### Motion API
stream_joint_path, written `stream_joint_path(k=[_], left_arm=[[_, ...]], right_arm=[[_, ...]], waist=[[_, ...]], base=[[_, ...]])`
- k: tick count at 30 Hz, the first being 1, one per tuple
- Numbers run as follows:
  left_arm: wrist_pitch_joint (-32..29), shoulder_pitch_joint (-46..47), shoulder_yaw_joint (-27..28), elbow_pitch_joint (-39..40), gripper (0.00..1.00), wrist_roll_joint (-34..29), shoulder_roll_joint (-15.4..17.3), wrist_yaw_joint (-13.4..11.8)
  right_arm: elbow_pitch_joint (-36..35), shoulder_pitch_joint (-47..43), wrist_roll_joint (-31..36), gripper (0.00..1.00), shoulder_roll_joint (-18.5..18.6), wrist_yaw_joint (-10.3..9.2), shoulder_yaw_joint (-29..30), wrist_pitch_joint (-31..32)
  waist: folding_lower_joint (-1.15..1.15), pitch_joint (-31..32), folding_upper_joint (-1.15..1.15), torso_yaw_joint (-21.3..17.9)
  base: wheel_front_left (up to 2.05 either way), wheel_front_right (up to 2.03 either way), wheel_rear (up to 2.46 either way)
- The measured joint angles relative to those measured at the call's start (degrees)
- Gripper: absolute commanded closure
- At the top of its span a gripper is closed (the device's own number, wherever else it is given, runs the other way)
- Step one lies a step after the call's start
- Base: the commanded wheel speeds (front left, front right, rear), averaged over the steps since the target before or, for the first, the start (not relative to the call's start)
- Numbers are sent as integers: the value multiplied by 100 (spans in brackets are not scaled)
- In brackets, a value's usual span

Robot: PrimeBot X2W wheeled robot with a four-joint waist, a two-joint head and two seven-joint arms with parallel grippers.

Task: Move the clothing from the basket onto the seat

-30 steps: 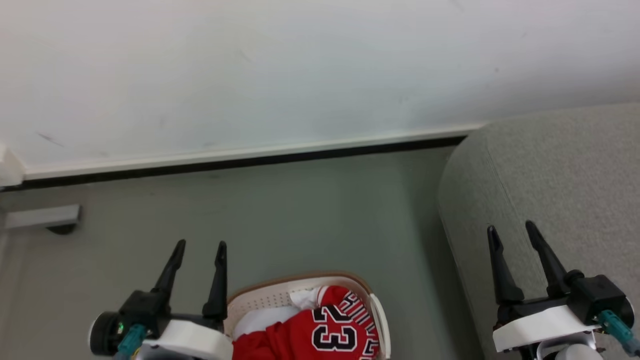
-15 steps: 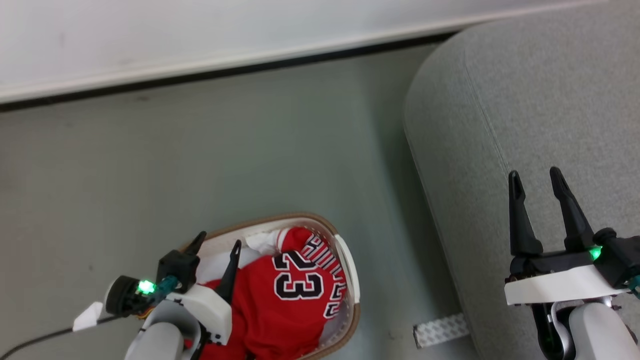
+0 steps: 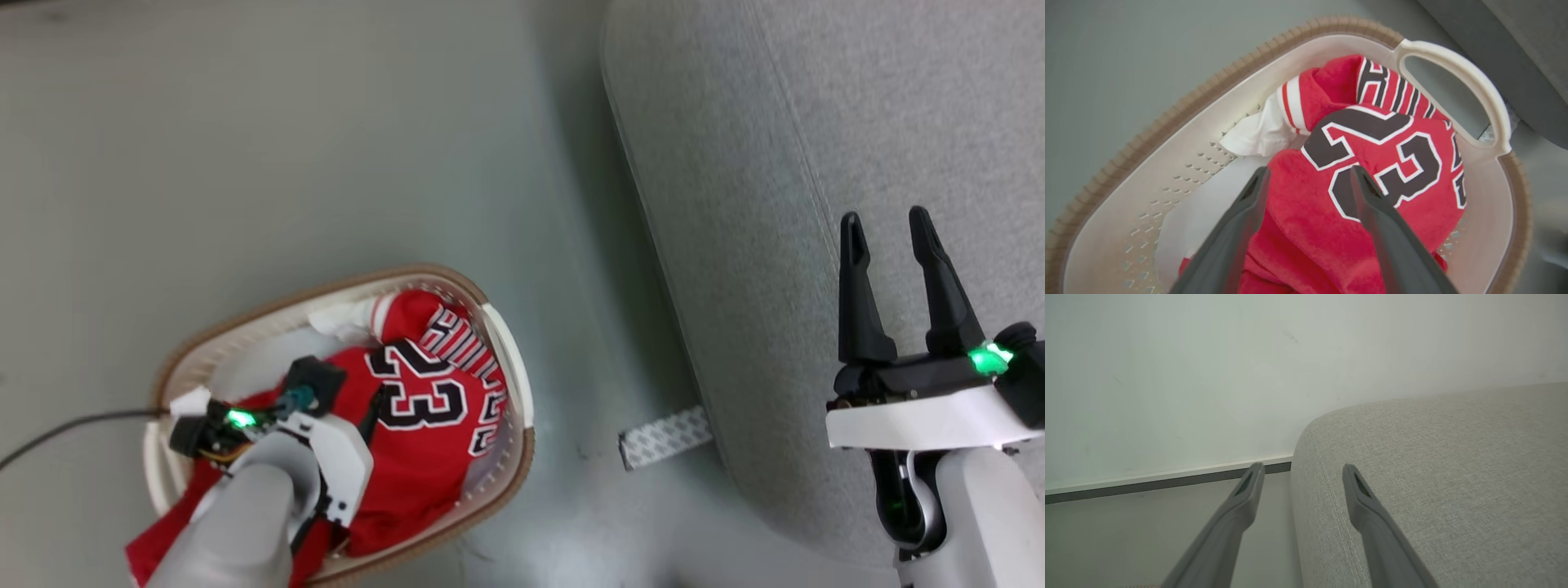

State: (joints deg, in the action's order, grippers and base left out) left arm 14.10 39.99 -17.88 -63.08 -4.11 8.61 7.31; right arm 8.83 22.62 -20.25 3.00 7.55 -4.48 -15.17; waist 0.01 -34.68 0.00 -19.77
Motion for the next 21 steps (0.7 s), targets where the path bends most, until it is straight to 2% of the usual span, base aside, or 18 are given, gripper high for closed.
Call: stream_joint_path(k=[5, 9, 21], left_arm=[[-207, 505, -258, -535, 0, -38, 101, 21], [-628, 749, -391, -859, 0, 78, 176, 21], [-2036, 1057, -1274, -1025, 0, 586, 360, 20]], right_arm=[[-58, 180, -144, 0, -1, 0, -118, 0], [-85, 264, -258, 0, -3, 0, -255, 0], [-112, 364, -556, 0, -3, 0, -528, 0]], waist=[[0, -477, 0, -187], [0, -823, 0, -331], [-1, -1450, 0, -767]], base=[[0, 0, 0], [0, 0, 0], [0, 0, 0]])
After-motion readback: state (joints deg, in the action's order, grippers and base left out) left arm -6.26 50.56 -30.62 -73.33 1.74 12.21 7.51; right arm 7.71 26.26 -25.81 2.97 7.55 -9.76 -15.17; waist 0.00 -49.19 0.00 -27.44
